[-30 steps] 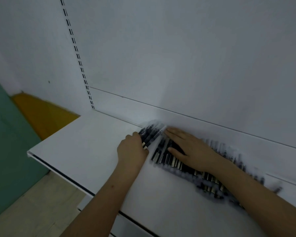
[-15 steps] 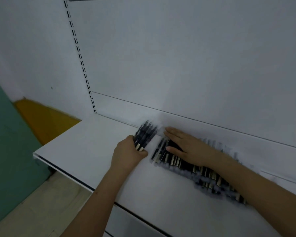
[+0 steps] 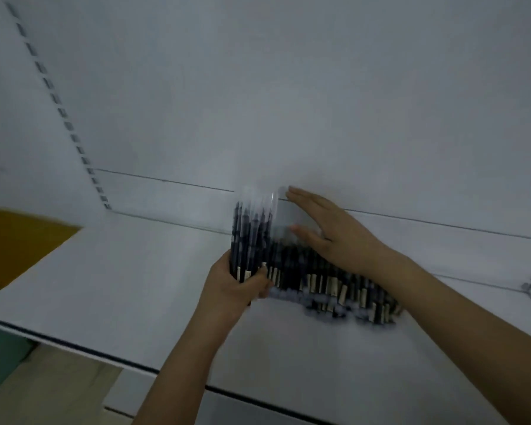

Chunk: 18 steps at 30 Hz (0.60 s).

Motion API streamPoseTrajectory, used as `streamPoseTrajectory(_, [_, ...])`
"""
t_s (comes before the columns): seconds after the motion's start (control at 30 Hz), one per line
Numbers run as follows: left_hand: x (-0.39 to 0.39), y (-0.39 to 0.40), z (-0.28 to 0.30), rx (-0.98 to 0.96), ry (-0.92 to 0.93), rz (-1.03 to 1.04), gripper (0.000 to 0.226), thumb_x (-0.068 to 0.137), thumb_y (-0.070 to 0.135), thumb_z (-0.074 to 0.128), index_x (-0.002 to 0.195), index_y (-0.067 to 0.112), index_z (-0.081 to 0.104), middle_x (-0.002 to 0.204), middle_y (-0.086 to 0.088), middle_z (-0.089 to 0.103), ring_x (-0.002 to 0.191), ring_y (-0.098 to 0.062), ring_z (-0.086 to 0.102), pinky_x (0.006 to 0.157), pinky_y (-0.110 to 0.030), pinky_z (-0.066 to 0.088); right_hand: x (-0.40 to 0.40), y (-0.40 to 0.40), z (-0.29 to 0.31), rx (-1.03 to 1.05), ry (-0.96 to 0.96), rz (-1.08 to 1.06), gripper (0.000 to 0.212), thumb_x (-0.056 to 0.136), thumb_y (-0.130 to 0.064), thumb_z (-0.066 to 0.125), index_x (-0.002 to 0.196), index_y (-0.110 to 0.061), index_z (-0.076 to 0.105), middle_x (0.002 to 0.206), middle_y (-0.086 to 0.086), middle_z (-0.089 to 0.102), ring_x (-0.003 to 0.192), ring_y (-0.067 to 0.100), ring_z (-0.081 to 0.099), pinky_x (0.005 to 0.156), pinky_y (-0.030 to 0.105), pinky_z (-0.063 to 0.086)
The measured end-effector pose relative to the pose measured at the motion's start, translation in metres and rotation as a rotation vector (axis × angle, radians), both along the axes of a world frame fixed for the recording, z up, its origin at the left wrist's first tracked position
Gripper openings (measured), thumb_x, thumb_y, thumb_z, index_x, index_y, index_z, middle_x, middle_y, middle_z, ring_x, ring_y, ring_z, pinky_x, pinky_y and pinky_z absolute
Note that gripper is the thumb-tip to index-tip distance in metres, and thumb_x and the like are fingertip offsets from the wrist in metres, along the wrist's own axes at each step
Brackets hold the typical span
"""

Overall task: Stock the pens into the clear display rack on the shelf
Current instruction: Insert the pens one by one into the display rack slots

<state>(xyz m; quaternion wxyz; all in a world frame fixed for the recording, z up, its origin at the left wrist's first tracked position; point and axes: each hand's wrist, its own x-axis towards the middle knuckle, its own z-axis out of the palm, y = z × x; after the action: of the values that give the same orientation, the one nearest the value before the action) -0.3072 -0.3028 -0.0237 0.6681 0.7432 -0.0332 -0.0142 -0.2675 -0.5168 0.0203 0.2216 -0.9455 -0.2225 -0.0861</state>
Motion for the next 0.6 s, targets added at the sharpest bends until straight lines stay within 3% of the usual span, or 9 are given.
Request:
streamPoseTrajectory(0.27, [-0.036, -0.086, 0.011, -0.064, -0.020, -0.213, 0.011, 0.086, 0.003, 0.065, 0.088, 0.013, 0.062, 0.062, 0.004, 0.070, 0.058, -0.010, 0.067, 0.051, -0.024, 0.051, -0.072, -0.086, 0.015, 0.080, -0.039, -0.276, 0.065, 0.099, -0.054, 0.038, 0.156, -0.026, 0.023, 0.162, -0.011, 0.021, 0.146, 0.002, 0.021, 0.116, 0.015, 0.013])
streamPoseTrajectory(0.6, [-0.128, -0.261, 0.021, -0.058, -0.097, -0.474, 0.016, 0.084, -0.007, 0.064, 0.091, 0.008, 0.063, 0.079, -0.008, 0.069, 0.060, -0.009, 0.069, 0.048, -0.015, 0.049, -0.207, -0.260, 0.035, 0.125, -0.138, -0.525, 0.063, 0.099, -0.056, 0.037, 0.155, -0.029, 0.025, 0.161, -0.015, 0.022, 0.146, 0.001, 0.021, 0.119, 0.026, 0.022])
